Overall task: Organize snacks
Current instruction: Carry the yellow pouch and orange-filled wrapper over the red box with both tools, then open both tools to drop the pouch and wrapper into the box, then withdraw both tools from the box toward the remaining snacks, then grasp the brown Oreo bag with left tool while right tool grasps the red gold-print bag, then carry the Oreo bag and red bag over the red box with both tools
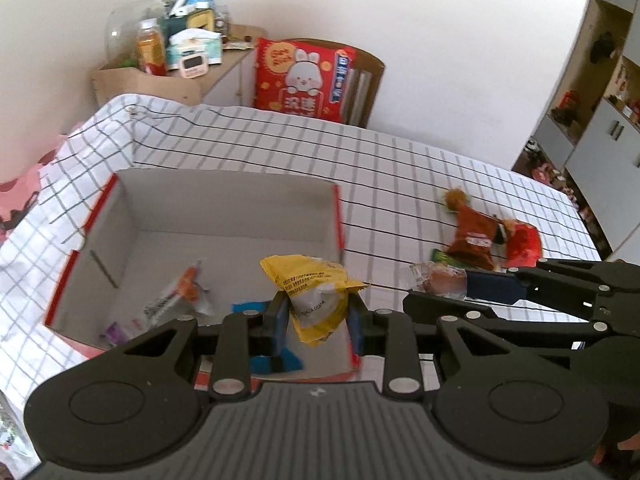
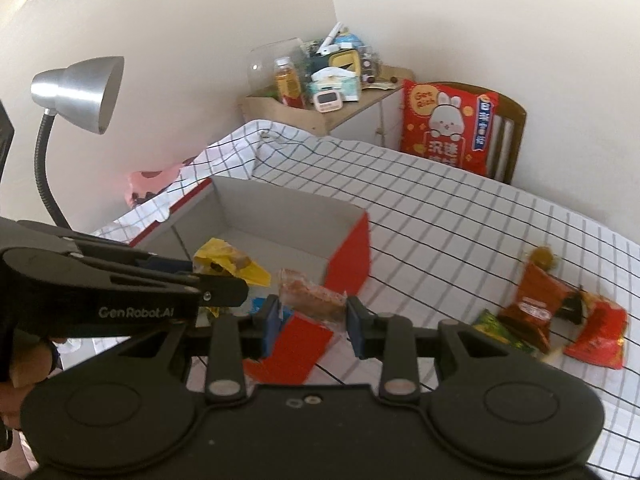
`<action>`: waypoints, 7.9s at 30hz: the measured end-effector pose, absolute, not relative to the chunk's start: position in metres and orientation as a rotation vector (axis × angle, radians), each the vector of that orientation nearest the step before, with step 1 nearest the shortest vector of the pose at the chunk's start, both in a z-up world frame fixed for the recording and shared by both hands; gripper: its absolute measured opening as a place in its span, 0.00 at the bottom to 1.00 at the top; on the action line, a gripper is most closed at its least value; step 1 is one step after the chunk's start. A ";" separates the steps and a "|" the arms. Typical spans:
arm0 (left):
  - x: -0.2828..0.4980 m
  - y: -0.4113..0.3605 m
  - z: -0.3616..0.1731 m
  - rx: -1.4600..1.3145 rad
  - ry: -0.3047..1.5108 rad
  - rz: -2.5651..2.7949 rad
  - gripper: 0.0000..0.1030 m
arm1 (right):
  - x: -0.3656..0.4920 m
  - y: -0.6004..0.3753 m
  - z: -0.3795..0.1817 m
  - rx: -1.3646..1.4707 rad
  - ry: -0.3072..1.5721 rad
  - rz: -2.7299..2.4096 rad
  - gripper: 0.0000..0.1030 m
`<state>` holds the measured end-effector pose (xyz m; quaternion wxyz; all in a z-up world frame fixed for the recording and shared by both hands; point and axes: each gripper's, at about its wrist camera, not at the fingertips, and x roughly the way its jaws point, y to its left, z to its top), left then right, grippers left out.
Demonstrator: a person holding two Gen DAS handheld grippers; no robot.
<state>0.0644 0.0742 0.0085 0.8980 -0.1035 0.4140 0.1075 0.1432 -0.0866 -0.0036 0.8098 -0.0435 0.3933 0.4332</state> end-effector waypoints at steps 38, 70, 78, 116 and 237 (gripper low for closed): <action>0.089 0.209 -0.073 -0.248 1.048 0.435 0.29 | 0.151 0.075 -0.088 -0.374 0.996 0.924 0.33; 0.054 0.189 -0.041 -0.274 0.934 0.417 0.61 | 0.141 0.035 -0.056 -0.209 0.970 0.954 0.72; 0.046 0.167 -0.021 -0.266 0.871 0.380 0.62 | 0.139 0.002 -0.031 -0.117 0.913 0.971 0.85; 0.169 -0.068 -0.043 -0.177 0.864 0.120 0.71 | 0.211 -0.274 -0.058 0.010 0.806 0.517 1.00; 0.065 0.185 0.007 -0.293 0.909 0.401 0.48 | 0.175 0.010 -0.007 -0.057 0.991 0.888 0.60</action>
